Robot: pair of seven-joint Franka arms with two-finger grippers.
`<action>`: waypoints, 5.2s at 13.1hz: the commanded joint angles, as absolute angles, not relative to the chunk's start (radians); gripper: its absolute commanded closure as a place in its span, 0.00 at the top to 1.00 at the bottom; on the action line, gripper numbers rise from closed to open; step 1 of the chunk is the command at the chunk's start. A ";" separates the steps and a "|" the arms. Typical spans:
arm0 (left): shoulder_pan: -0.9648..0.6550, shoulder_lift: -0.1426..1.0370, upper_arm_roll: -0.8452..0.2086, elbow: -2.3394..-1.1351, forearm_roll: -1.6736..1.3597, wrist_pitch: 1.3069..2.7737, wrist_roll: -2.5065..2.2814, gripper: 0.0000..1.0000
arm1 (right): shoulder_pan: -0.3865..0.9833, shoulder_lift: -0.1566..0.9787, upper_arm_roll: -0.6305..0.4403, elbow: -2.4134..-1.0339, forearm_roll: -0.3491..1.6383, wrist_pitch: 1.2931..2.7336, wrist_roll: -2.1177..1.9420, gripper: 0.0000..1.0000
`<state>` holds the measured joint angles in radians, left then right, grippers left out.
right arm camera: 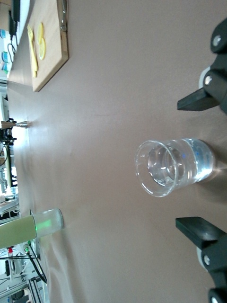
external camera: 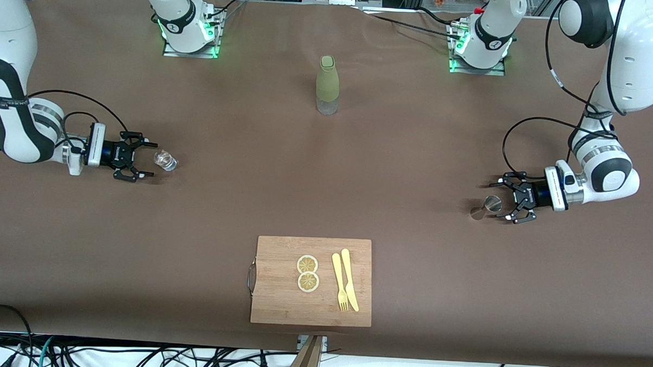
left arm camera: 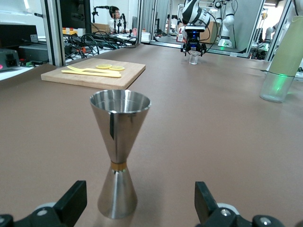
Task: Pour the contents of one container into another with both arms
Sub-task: 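Close the right gripper on the beaker while the left gripper grasps the jigger, then lift the beaker and jigger, bringing both grippers together mid-table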
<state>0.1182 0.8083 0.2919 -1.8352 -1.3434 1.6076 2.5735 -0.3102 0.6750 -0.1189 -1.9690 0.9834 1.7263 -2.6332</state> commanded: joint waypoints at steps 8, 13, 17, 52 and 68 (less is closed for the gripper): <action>0.097 0.857 0.276 -1.793 -1.413 1.606 2.626 1.00 | -0.334 0.749 -0.095 -1.974 1.078 1.663 -2.743 0.99; 0.097 0.856 0.275 -1.790 -1.414 1.600 2.623 0.97 | -0.333 0.772 -0.077 -1.973 1.135 1.667 -2.763 0.99; 0.097 0.854 0.275 -1.789 -1.414 1.595 2.623 0.84 | -0.333 0.785 -0.060 -1.973 1.150 1.670 -2.772 0.99; -0.262 0.880 0.176 -1.732 -1.633 1.578 2.553 0.00 | -0.250 0.660 0.092 -1.953 1.198 1.655 -2.514 0.25; -0.646 0.999 0.166 -1.550 -1.986 1.850 2.442 0.00 | 0.124 0.497 0.144 -1.934 1.440 2.009 -2.195 0.22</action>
